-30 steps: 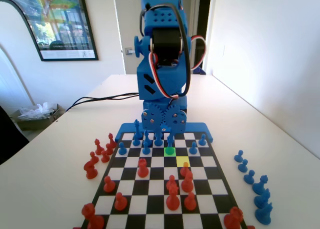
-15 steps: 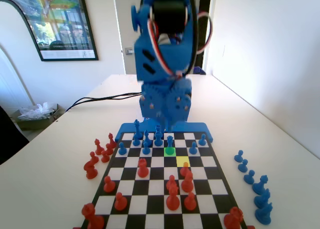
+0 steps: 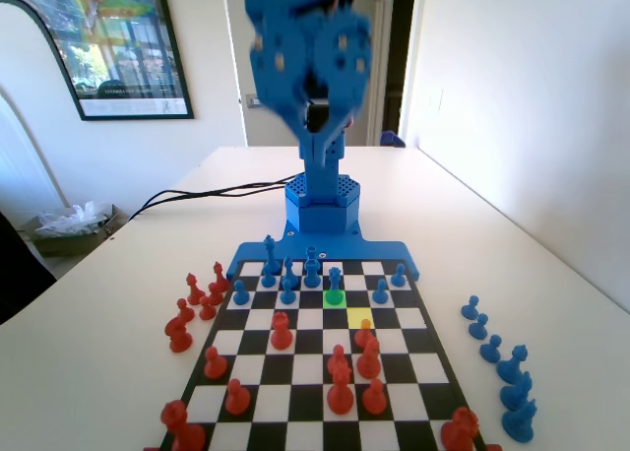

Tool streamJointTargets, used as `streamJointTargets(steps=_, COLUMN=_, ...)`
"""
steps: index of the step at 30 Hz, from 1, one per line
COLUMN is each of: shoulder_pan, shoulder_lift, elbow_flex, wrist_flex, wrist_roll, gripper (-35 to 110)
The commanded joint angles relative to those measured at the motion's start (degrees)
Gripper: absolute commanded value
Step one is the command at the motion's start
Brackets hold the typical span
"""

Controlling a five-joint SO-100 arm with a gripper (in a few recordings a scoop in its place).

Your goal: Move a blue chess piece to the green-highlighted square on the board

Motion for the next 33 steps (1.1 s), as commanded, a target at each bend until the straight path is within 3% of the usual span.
streamJointTargets(steps=1, shoulder_pan=0.62, shoulder_lift=9.84, elbow_flex=0.53, wrist_flex=3.6, wrist_roll=-3.25, gripper=1)
streamJointTargets(steps=12, shoulder_pan=-1.05, shoulder_lift=23.38, elbow_flex=15.73, wrist_flex=2.02, wrist_roll=-2.81, gripper=1)
streamJointTargets(steps=33, shoulder_pan=-2.9, shoulder_lift=33.66, elbow_flex=16.35, wrist_flex=-0.88, wrist_roll=-2.64, gripper=8)
